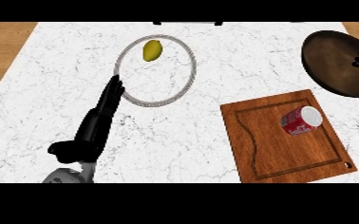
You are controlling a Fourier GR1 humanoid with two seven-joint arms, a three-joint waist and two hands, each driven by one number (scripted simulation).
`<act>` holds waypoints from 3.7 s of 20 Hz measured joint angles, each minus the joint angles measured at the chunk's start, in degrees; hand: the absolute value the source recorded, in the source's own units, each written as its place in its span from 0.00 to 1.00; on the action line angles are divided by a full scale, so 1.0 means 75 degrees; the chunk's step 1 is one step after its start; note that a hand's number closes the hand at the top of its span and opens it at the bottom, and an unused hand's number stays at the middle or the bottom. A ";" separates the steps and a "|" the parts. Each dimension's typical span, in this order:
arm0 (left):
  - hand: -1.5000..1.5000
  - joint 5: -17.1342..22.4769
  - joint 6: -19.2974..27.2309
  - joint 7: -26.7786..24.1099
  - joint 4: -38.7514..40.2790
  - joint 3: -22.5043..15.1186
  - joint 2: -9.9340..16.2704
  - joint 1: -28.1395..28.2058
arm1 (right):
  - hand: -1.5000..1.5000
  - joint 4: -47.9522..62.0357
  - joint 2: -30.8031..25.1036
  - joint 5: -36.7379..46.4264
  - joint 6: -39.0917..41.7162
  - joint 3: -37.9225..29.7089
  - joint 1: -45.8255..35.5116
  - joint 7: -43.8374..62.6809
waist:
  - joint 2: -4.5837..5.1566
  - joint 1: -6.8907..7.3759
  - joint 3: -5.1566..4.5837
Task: Pick the can from the cutting board and place it in the pan
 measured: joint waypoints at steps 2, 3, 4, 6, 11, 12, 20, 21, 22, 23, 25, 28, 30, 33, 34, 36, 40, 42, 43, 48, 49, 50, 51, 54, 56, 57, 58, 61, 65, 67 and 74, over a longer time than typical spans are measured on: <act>0.50 -0.0044 0.0010 0.0007 -0.0015 -0.0039 -0.0054 -0.0022 | 0.00 0.0117 -0.0277 0.0429 -0.0114 0.0051 -0.0112 -0.0256 | 0.0010 0.0037 0.0002; 0.50 -0.0038 -0.0018 -0.0008 -0.0026 -0.0044 -0.0060 0.0009 | 0.00 0.0131 -0.0358 0.0648 -0.0195 0.0132 -0.0174 -0.0364 | 0.0010 0.0056 0.0000; 0.50 -0.0073 0.0002 -0.0047 0.0043 -0.0058 -0.0116 -0.0002 | 0.00 0.0094 -0.0460 0.0832 -0.0235 0.0235 -0.0236 -0.0416 | 0.0009 0.0051 -0.0002; 0.50 -0.0124 -0.0004 -0.0075 0.0111 -0.0094 -0.0174 -0.0025 | 0.00 0.0018 -0.0595 0.1202 -0.0340 0.0486 -0.0484 -0.0464 | 0.0012 0.0086 -0.0007; 0.50 -0.0090 -0.0124 -0.0013 0.0130 -0.0026 -0.0176 -0.0119 | 0.00 -0.0397 -0.0750 0.2314 -0.0694 0.1398 -0.0842 -0.0618 | -0.0001 0.0111 -0.0017; 0.50 -0.0088 -0.0157 -0.0020 0.0177 -0.0013 -0.0173 -0.0128 | 0.00 -0.0474 -0.0759 0.2581 -0.0785 0.1619 -0.0923 -0.0635 | 0.0002 0.0120 -0.0018; 0.50 -0.0185 -0.0176 0.0023 0.0098 0.0056 -0.0177 -0.0033 | 0.00 -0.0983 -0.0744 0.4794 -0.1660 0.3322 -0.1168 -0.1110 | -0.0026 0.0057 -0.0026; 0.50 -0.0200 -0.0175 0.0046 0.0138 0.0060 -0.0210 -0.0057 | 0.00 -0.0965 -0.0630 0.5090 -0.1866 0.3513 -0.1137 -0.1177 | -0.0029 0.0035 -0.0028; 0.50 -0.0225 -0.0175 0.0056 0.0082 0.0066 -0.0210 -0.0016 | 0.00 -0.0849 -0.0593 0.5340 -0.1940 0.3634 -0.1220 -0.1244 | -0.0030 0.0032 -0.0026; 0.50 -0.0246 -0.0156 0.0147 -0.0038 0.0060 -0.0208 0.0018 | 0.00 -0.0824 -0.0547 0.5578 -0.2039 0.3769 -0.1209 -0.1278 | -0.0038 0.0016 -0.0028; 0.50 -0.0260 -0.0262 0.0060 0.0033 0.0138 -0.0206 0.0089 | 0.00 -0.0701 -0.0479 0.5941 -0.2103 0.3891 -0.1268 -0.1376 | -0.0044 -0.0023 -0.0028; 0.50 -0.0390 -0.0239 0.0051 0.0058 0.0197 -0.0357 0.0126 | 0.00 -0.0668 -0.0332 0.6292 -0.2097 0.3894 -0.1217 -0.1387 | -0.0057 -0.0078 -0.0032; 0.50 -0.0497 -0.0236 0.0070 0.0036 0.0224 -0.0425 0.0154 | 0.00 -0.0469 -0.0167 0.6549 -0.2199 0.3874 -0.1205 -0.1485 | -0.0060 -0.0091 -0.0033; 0.50 -0.0588 -0.0302 0.0081 0.0198 0.0331 -0.0569 0.0032 | 0.00 -0.0252 0.0074 0.6872 -0.2267 0.3812 -0.1174 -0.1525 | -0.0062 -0.0115 -0.0033; 0.50 -0.0575 -0.0393 0.0036 0.0263 0.0434 -0.0554 0.0005 | 0.00 -0.0349 0.0084 0.6913 -0.2229 0.3750 -0.1096 -0.1461 | -0.0064 -0.0129 -0.0033; 0.50 -0.0609 -0.0484 -0.0002 0.0208 0.0496 -0.0552 0.0133 | 0.00 -0.0170 0.0165 0.7052 -0.2289 0.3646 -0.1063 -0.1544 | -0.0066 -0.0125 -0.0033; 0.50 -0.0634 -0.0646 0.0079 0.0156 0.0632 -0.0585 0.0198 | 0.00 -0.0092 0.0482 0.7165 -0.2196 0.3476 -0.1036 -0.1435 | -0.0069 -0.0129 -0.0035; 0.50 -0.0727 -0.0656 0.0041 0.0135 0.0619 -0.0657 0.0267 | 0.00 0.0050 0.0644 0.7238 -0.2232 0.3415 -0.1018 -0.1481 | -0.0068 -0.0125 -0.0034; 0.50 -0.0768 -0.0639 0.0049 0.0150 0.0647 -0.0700 0.0271 | 0.00 0.0180 0.0732 0.7316 -0.2267 0.3388 -0.1052 -0.1536 | -0.0067 -0.0122 -0.0034; 0.50 -0.0862 -0.0756 0.0164 -0.0005 0.0787 -0.0749 0.0315 | 0.00 0.0726 0.1279 0.7774 -0.2392 0.3364 -0.1218 -0.1543 | -0.0065 -0.0108 -0.0034; 0.50 -0.0928 -0.0739 0.0154 0.0025 0.0763 -0.0816 0.0335 | 0.00 0.0737 0.1359 0.7893 -0.2430 0.3377 -0.1154 -0.1511 | -0.0066 -0.0115 -0.0034; 0.50 -0.0986 -0.0749 0.0074 0.0122 0.0769 -0.0880 0.0330 | 0.00 0.0848 0.1400 0.7994 -0.2399 0.3339 -0.1217 -0.1524 | -0.0065 -0.0117 -0.0032; 0.50 -0.0988 -0.0799 0.0146 0.0013 0.0794 -0.0857 0.0368 | 0.00 0.1005 0.1489 0.8102 -0.2452 0.3316 -0.1246 -0.1570 | -0.0070 -0.0112 -0.0040; 0.50 -0.0968 -0.0890 0.0308 -0.0097 0.0886 -0.0854 0.0292 | 1.00 0.1328 0.1666 0.8455 -0.2498 0.3435 -0.1486 -0.1633 | -0.0081 -0.0088 -0.0057; 0.50 -0.0948 -0.0937 0.0424 -0.0176 0.0948 -0.0820 0.0266 | 1.00 0.1392 0.1606 0.8746 -0.2711 0.3631 -0.1519 -0.1924 | -0.0096 -0.0082 -0.0077; 0.50 -0.0983 -0.0941 0.0350 -0.0119 0.0941 -0.0860 0.0304 | 1.00 0.1359 0.1571 0.8862 -0.2909 0.3672 -0.1437 -0.2076 | -0.0110 -0.0094 -0.0091; 0.50 -0.0981 -0.0976 0.0344 -0.0160 0.0967 -0.0851 0.0361 | 1.00 0.1343 0.1587 0.8975 -0.3036 0.3685 -0.1401 -0.2152 | -0.0123 -0.0102 -0.0105; 0.50 -0.0986 -0.1052 0.0414 -0.0184 0.1074 -0.0869 0.0313 | 1.00 0.1560 0.1727 0.9269 -0.3258 0.3647 -0.1537 -0.2366 | -0.0138 -0.0103 -0.0122; 0.50 -0.1095 -0.1064 0.0377 -0.0223 0.1071 -0.0959 0.0462 | 1.00 0.1758 0.1906 0.9452 -0.3547 0.3465 -0.1577 -0.2596 | -0.0153 -0.0107 -0.0135; 0.50 -0.1190 -0.1041 0.0422 -0.0180 0.1044 -0.1034 0.0413 | 1.00 0.1869 0.1953 0.9450 -0.3711 0.3275 -0.1608 -0.2745 | -0.0142 -0.0114 -0.0121; 0.50 -0.1251 -0.1091 0.0374 -0.0160 0.1122 -0.1135 0.0436 | 1.00 0.1711 0.2110 0.9012 -0.4125 0.2292 -0.1538 -0.2530 | -0.0109 -0.0196 -0.0060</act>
